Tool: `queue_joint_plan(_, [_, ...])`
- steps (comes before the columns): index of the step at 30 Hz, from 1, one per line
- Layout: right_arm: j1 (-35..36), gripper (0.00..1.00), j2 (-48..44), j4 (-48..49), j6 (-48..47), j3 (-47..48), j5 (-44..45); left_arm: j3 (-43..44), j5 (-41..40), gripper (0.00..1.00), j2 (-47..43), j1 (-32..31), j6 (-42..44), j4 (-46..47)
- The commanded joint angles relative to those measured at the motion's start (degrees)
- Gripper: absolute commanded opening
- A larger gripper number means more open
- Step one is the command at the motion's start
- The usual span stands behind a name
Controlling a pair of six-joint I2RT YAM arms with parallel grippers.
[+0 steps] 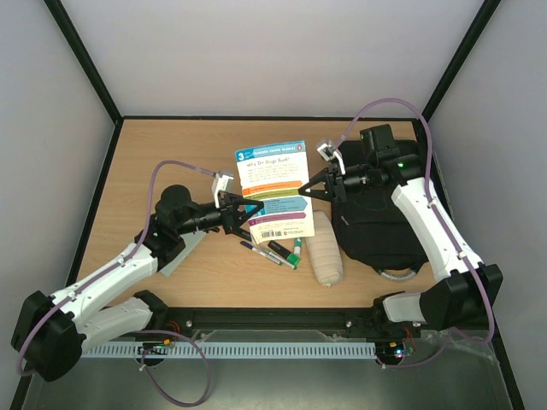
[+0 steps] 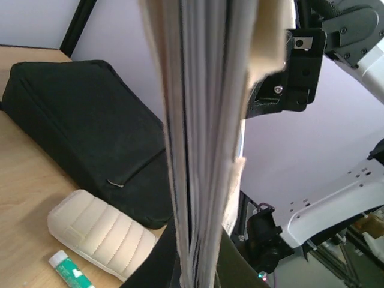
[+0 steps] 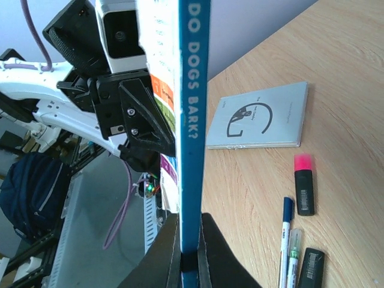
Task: Pack the student bag
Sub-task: Pick up the book from the center of the board.
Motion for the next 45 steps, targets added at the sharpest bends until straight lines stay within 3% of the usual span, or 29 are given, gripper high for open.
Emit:
queue_joint_plan(1, [-0.11, 0.01, -0.12, 1.76, 1.20, -0.70, -0.91, -0.18, 1.27, 0.03, 0.08, -0.27, -0.88, 3.80])
queue_joint_plan(3, [-0.15, 0.06, -0.38, 3.08, 2.01, -1.63, -0.79, -0.22, 1.14, 0.02, 0.13, -0.26, -1.46, 4.52])
queue_joint_plan(4, [-0.20, 0.15, -0.68, 4.30, 3.45, -2.29, -0.40, -0.22, 0.92, 0.02, 0.09, -0.33, -1.92, 5.01])
queue_joint_plan(10, [-1.36, 0.99, -4.43, 13.19, 9.62, -8.22, 3.97, -0.02, -0.50, 0.03, 0.07, -0.30, -7.07, 8.23])
queue_joint_plan(11, [-1.61, 1.00, -5.27, 14.56, 10.34, -9.22, 5.32, 0.12, -0.09, 0.02, 0.29, -0.27, -7.93, 8.94])
queue_joint_plan(14, [-1.90, 0.99, -7.23, 17.46, 12.41, -12.51, 5.60, 0.38, -0.15, 0.02, 0.30, -0.26, -9.32, 10.36])
queue_joint_plan(22, [-1.83, 0.96, -6.77, 14.25, 8.82, -15.16, -10.02, 2.01, -0.78, 0.02, 1.26, -0.26, -9.68, 10.65])
queue_joint_plan(29, [-1.29, 0.74, -4.02, 15.59, 14.08, -14.08, -14.28, 1.87, -1.10, 0.02, 3.02, -0.26, -10.03, 12.14])
queue_joint_plan(35, [-1.14, 0.47, -2.07, 17.23, 17.12, -14.19, -15.79, 1.76, -1.92, 0.02, 5.29, -0.26, -11.29, 14.36])
queue_joint_plan(45, [-1.08, 0.26, -1.05, 18.43, 18.04, -14.93, -14.90, 1.86, -2.14, 0.02, 7.55, -0.29, -11.46, 15.46])
